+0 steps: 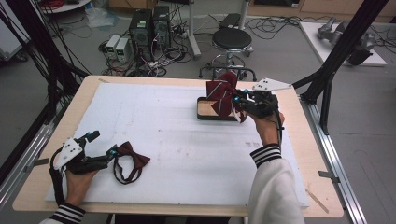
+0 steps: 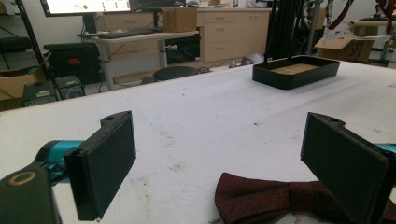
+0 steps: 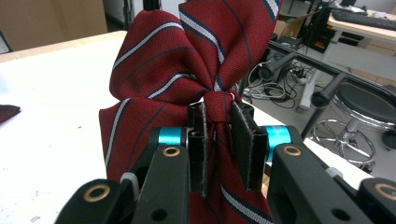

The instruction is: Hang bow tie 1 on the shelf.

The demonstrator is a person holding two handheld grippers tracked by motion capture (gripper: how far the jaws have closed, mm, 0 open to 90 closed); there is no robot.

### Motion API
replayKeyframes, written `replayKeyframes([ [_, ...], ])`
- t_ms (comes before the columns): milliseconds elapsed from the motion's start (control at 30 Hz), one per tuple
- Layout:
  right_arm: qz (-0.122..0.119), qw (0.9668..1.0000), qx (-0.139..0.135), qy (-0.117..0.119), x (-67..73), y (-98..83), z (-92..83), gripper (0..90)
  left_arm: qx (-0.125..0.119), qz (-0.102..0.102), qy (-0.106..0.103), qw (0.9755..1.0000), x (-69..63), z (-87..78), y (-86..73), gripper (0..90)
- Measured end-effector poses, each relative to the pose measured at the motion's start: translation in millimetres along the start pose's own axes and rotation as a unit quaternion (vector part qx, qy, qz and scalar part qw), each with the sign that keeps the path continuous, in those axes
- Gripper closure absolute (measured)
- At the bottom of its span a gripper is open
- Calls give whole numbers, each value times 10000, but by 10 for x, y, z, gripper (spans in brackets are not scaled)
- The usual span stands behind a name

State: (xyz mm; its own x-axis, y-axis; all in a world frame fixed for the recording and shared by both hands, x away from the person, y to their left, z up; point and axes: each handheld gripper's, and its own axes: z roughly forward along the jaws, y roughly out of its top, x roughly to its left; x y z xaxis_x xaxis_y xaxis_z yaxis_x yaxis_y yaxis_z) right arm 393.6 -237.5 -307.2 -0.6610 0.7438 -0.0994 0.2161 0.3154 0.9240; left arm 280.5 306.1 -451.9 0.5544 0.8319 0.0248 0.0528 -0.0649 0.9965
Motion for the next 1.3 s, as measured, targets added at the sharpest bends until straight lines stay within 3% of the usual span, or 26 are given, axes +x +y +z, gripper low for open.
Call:
replayKeyframes([
  [700, 201, 9983, -137, -529, -341, 170, -116, 769, -15, -26, 7, 10000, 2, 0, -2, 106],
  [1300, 250, 9960, -233, -826, -563, 224, -27, 768, -59, -19, 5, 10000, 1, -9, -6, 106],
])
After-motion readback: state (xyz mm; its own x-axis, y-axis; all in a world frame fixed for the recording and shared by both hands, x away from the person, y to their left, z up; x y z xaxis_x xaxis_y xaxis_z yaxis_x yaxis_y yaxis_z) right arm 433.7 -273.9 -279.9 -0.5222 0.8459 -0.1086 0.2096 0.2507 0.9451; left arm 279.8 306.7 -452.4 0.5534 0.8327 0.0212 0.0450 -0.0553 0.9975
